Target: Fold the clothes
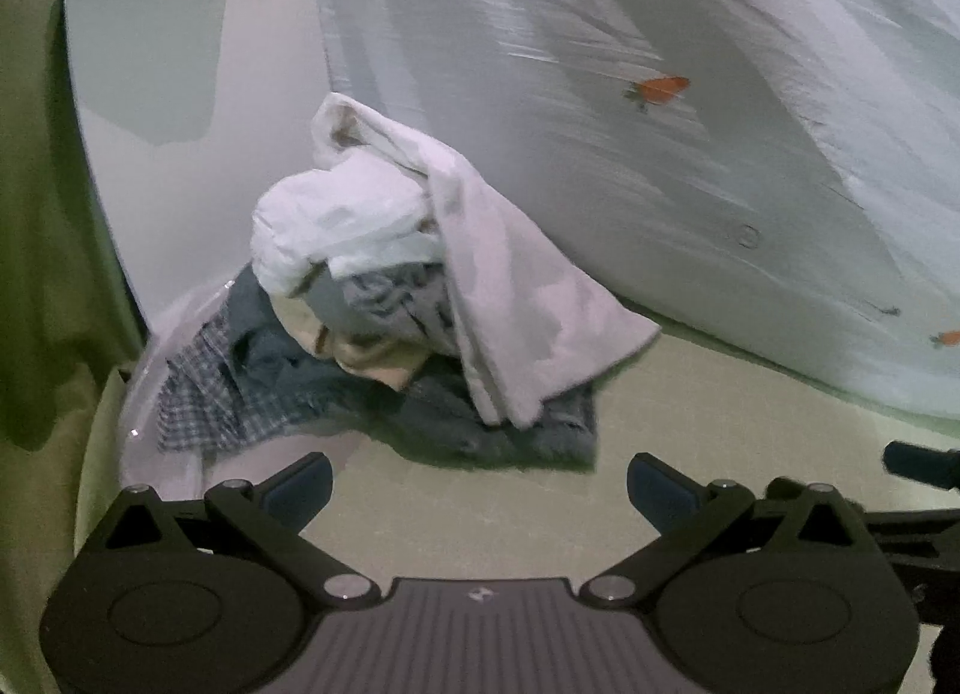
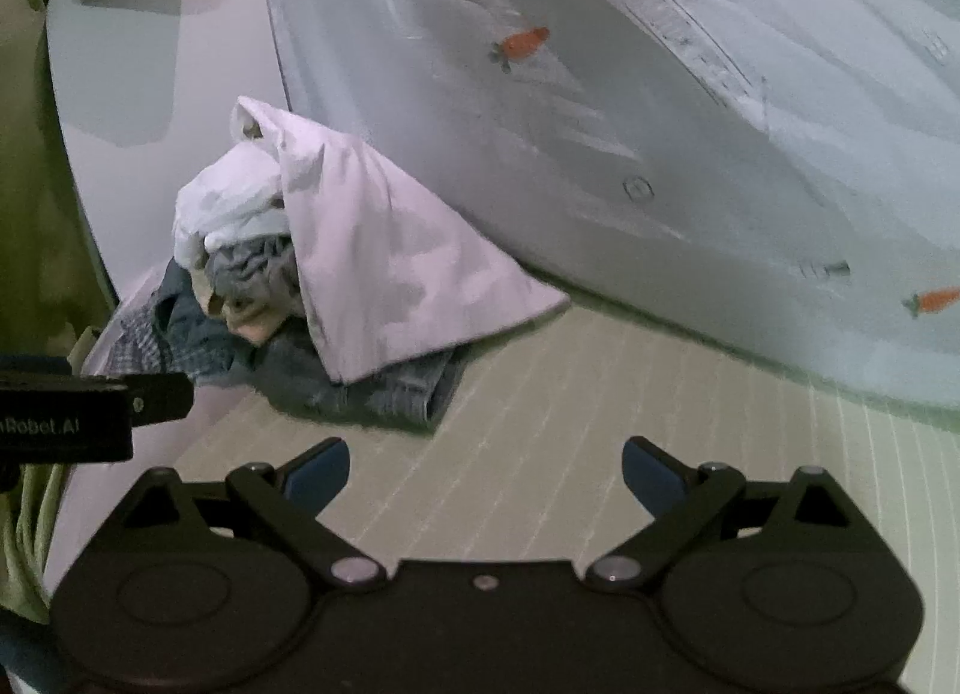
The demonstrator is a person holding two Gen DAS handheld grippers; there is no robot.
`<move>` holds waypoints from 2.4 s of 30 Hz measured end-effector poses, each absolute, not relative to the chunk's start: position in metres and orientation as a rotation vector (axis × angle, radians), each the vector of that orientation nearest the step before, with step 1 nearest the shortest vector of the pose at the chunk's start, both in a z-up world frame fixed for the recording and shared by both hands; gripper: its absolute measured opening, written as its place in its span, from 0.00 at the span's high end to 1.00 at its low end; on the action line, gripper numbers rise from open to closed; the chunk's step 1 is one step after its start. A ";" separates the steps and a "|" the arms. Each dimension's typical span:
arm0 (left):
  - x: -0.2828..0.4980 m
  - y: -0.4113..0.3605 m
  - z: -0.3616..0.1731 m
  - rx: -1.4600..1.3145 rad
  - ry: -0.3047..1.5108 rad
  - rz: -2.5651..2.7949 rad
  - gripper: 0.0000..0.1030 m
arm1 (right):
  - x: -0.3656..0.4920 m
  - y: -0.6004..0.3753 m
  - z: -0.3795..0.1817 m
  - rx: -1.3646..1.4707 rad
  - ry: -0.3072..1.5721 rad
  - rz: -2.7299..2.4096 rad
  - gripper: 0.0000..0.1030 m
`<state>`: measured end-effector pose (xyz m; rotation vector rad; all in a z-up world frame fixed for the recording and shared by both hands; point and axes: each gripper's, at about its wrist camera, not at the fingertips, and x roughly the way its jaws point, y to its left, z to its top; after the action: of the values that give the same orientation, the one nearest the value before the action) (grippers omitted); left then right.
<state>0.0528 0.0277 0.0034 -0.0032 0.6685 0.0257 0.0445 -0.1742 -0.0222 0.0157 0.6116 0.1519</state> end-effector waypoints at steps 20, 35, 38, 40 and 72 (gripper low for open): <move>0.259 0.138 0.020 -0.134 0.676 0.215 0.15 | 0.261 -0.044 -0.015 0.006 0.660 0.288 0.17; 0.266 0.127 0.023 -0.183 0.662 0.141 0.53 | 0.254 -0.056 -0.005 0.043 0.510 0.309 0.97; 0.253 0.123 0.026 -0.190 0.665 0.137 0.62 | 0.227 -0.089 0.009 0.045 0.448 0.245 0.98; 0.242 0.118 0.028 -0.193 0.666 0.130 0.67 | 0.206 -0.118 0.017 0.056 0.415 0.194 1.00; 0.098 -0.109 -0.007 -0.234 0.858 -0.060 0.40 | -0.051 -0.608 -0.036 0.157 0.616 -0.839 0.62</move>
<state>0.0984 -0.1092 -0.0073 -0.2344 0.8582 -0.0603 -0.0505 -0.6080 -0.0355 0.1575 0.6161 -0.8393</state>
